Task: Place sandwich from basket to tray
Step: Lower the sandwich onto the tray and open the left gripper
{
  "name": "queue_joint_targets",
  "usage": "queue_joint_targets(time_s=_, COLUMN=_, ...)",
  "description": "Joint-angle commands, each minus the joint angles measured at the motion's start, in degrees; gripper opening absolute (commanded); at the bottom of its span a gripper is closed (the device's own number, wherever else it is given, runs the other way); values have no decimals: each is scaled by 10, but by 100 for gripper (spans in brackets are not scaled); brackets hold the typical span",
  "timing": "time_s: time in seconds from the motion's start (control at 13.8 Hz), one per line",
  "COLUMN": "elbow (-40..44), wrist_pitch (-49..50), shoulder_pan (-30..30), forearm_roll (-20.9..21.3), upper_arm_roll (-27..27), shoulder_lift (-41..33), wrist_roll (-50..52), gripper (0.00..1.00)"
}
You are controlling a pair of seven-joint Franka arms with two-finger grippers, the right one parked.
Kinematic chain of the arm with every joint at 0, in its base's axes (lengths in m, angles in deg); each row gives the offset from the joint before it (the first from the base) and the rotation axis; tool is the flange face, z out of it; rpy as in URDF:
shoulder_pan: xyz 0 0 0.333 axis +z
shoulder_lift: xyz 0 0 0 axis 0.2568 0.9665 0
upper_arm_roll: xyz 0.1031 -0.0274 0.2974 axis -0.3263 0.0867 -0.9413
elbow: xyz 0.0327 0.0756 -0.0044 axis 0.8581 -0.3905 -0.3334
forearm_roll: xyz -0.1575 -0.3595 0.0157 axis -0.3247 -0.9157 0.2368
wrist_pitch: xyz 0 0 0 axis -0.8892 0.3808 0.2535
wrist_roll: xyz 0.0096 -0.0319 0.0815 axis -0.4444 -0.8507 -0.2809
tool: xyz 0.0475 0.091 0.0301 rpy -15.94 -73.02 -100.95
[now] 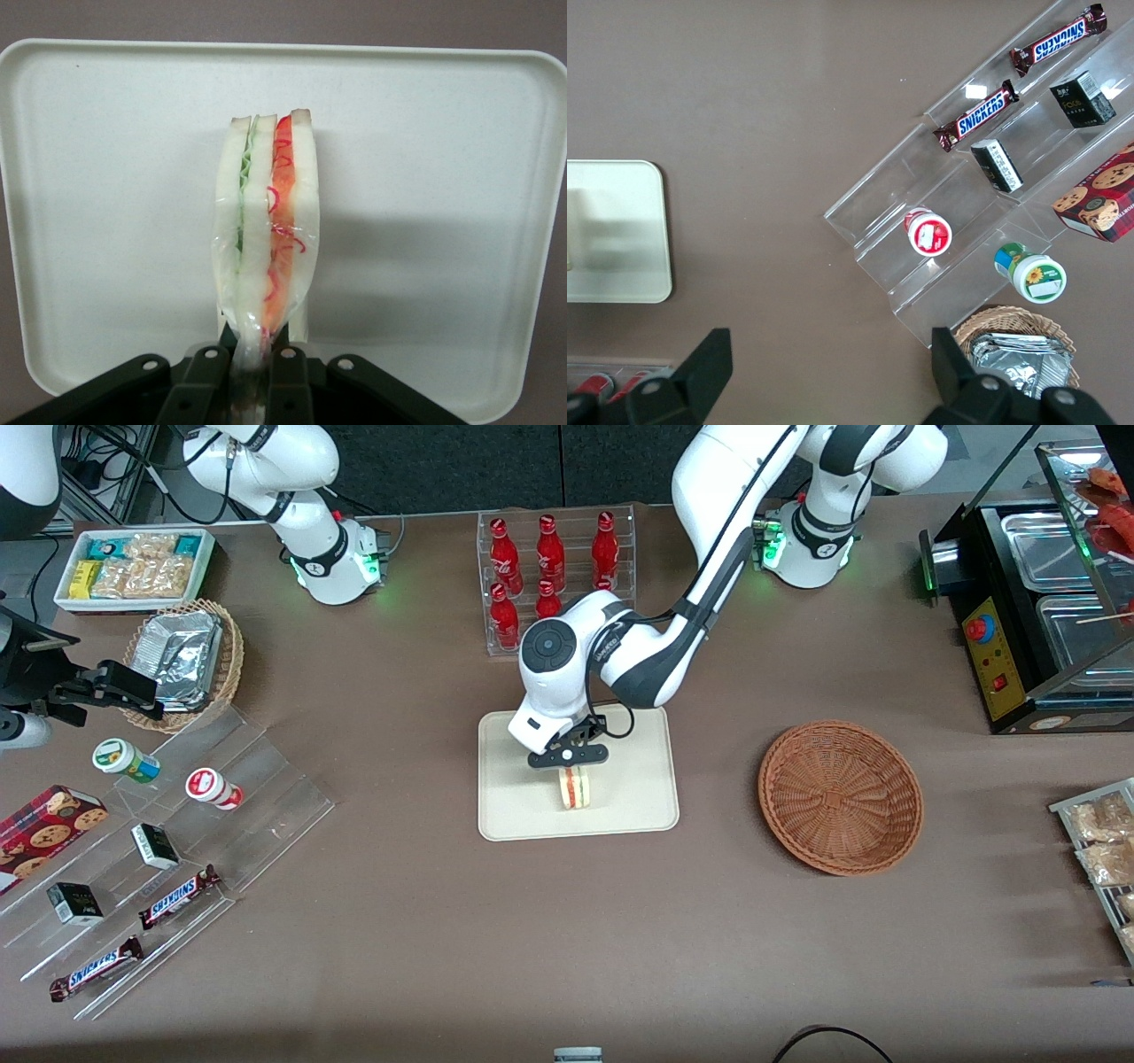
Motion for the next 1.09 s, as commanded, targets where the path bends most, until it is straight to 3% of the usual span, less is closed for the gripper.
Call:
queue_joint_targets(time_s=0.0, elbow=19, wrist_pitch=-17, shoulder_pan=-5, forearm_roll=-9, upper_arm_roll=-6, shoulder_lift=22, wrist_roll=-6, gripper=0)
queue_joint_targets(time_s=0.15, elbow=17, wrist_pitch=-17, shoulder_pan=-5, forearm_roll=-10, upper_arm_roll=-5, shoulder_lift=25, wrist_roll=-18, gripper=1)
queue_joint_targets(time_s=0.22, elbow=17, wrist_pitch=-17, shoulder_pan=-5, forearm_roll=-12, upper_arm_roll=-4, shoulder_lift=32, wrist_roll=-18, gripper=14)
queue_joint_targets(time_s=0.29, elbow=18, wrist_pitch=-17, shoulder_pan=-5, forearm_roll=-14, upper_arm_roll=-1, shoulder_lift=35, wrist_roll=-16, gripper=52)
queue_joint_targets(time_s=0.44, elbow=18, wrist_pitch=-12, shoulder_pan=-5, forearm_roll=-14, upper_arm_roll=-1, shoulder_lift=33, wrist_roll=-14, gripper=93)
queue_joint_targets(time_s=0.51, elbow=19, wrist_pitch=-10, shoulder_pan=-5, forearm_roll=-15, upper_arm_roll=-1, shoulder_lift=29, wrist_roll=-12, gripper=99)
queue_joint_targets(time_s=1.02, elbow=56, wrist_pitch=159, shoulder_pan=23, forearm_roll=-12, upper_arm_roll=-22, shoulder_lift=-97, wrist_roll=5, gripper=99)
